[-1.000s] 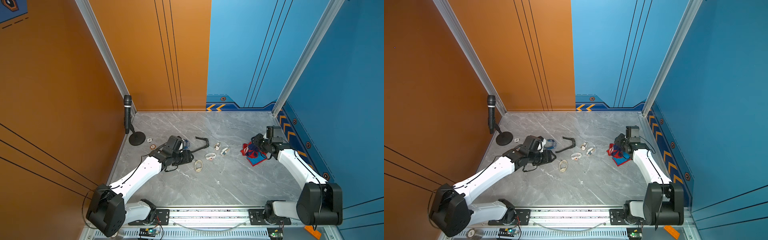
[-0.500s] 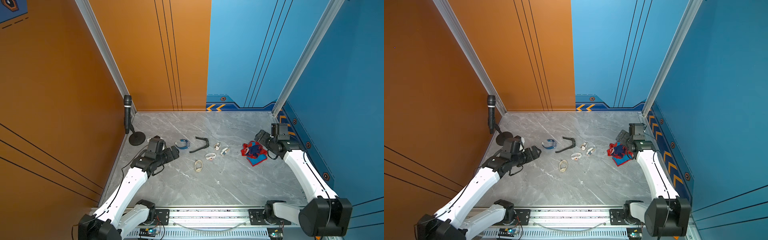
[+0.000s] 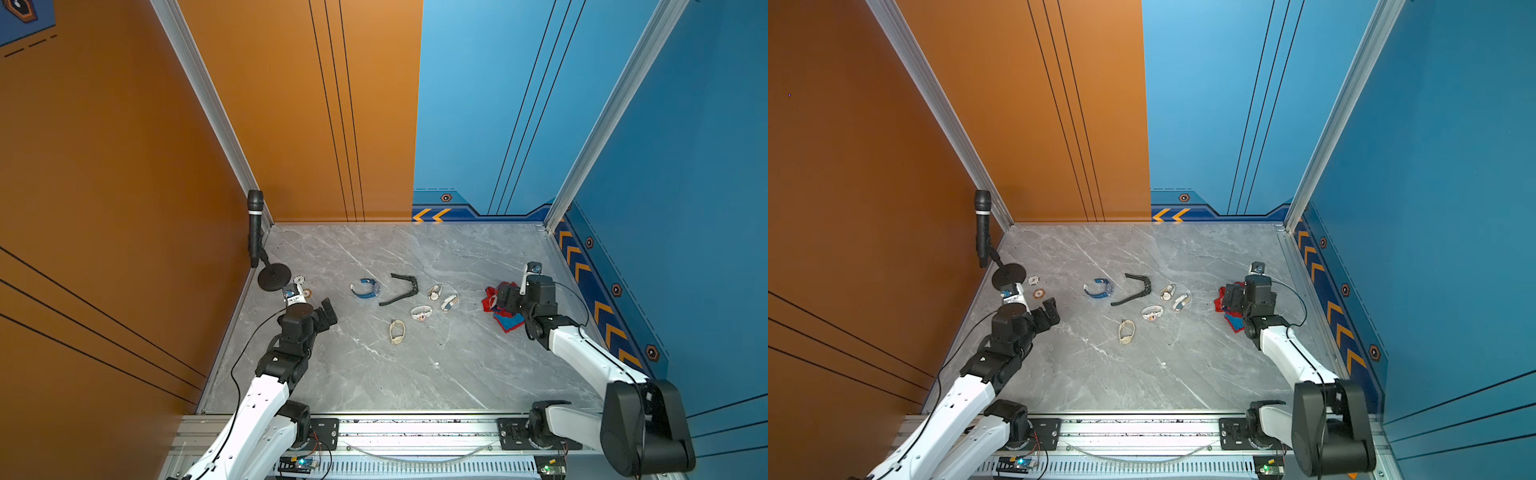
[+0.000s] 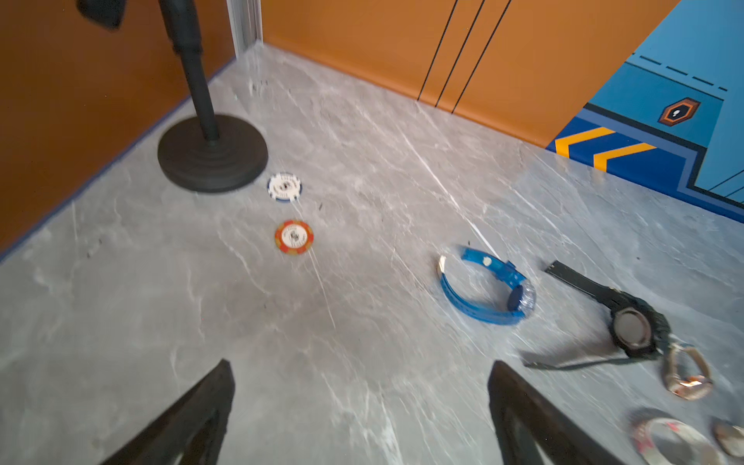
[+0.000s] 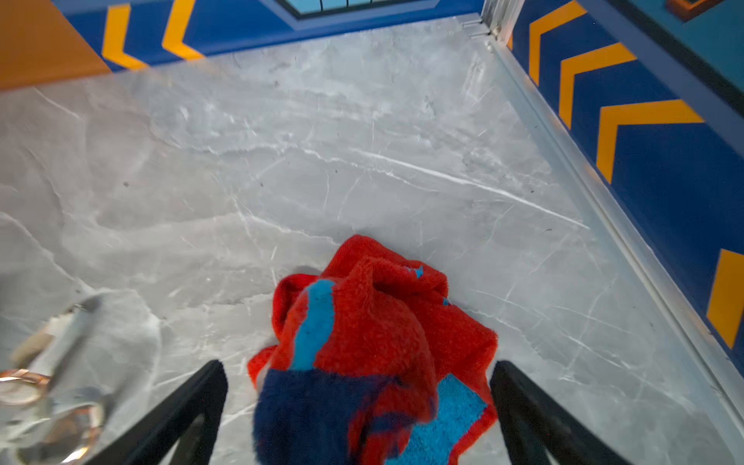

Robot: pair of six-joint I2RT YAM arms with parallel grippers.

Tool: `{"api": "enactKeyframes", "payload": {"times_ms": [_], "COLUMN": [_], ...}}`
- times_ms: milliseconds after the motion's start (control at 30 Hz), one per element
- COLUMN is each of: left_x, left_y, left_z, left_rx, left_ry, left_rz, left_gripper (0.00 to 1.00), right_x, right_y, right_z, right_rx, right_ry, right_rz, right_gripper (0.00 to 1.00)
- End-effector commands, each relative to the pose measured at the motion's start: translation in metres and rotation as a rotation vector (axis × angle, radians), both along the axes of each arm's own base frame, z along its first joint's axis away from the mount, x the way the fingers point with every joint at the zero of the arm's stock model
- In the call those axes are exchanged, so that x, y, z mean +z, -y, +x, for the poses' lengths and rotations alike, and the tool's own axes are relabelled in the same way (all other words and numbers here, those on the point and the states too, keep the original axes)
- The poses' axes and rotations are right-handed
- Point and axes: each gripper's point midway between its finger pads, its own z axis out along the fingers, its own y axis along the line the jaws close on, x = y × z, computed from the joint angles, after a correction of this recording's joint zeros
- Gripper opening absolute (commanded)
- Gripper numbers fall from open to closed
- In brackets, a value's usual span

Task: Wipe the watch dial
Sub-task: Reset both arms

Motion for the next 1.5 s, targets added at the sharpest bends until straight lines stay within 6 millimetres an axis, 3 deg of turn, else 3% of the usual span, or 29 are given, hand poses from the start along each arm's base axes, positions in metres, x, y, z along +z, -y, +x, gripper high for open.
{"api": "enactKeyframes", "payload": {"times_ms": [0, 233, 400, 567, 667, 800, 867, 1067, 1467], "left_x": [0.024, 0.001, -0.016, -0.030, -0.032, -0.052, -0.050, -0.063, -0.062], "left_y": [-0.015, -0.027, -0.020, -0.006, -0.003, -0.015, -0.020, -0.039, -0.035], "left_z": [0.013, 0.025, 0.050, 0.070, 0.074, 0.075, 0.077, 0.095, 0.097], "left_rx": [0.021, 0.032, -0.028, -0.117, -0.143, -0.086, -0.057, 0.012, 0.003], "left_ry": [0.138, 0.127, 0.118, 0.146, 0.173, 0.187, 0.224, 0.066, 0.055], "left_rz": [0.142, 0.210, 0.275, 0.326, 0.340, 0.313, 0.322, 0.282, 0.298], "left_gripper": [0.98, 0.98, 0.98, 0.98, 0.98, 0.98, 0.98, 0.98, 0.98], "right_x": [0.023, 0.010, -0.002, -0.001, -0.005, -0.009, -0.012, -0.014, -0.014], "right_y": [0.002, -0.001, -0.002, -0.005, -0.009, -0.008, -0.004, 0.009, 0.008], "right_z": [0.028, 0.035, 0.035, 0.026, 0.020, 0.020, 0.025, 0.029, 0.028], "right_rx": [0.042, 0.064, 0.071, 0.083, 0.098, 0.088, 0.076, 0.027, 0.028], "right_ry": [0.146, 0.199, 0.211, 0.281, 0.320, 0.322, 0.291, 0.270, 0.269], "right_rz": [-0.083, -0.074, -0.079, -0.087, -0.095, -0.106, -0.089, -0.051, -0.055], "right_gripper": [1.00, 1.00, 1.00, 1.00, 1.00, 1.00, 1.00, 1.00, 1.00]}}
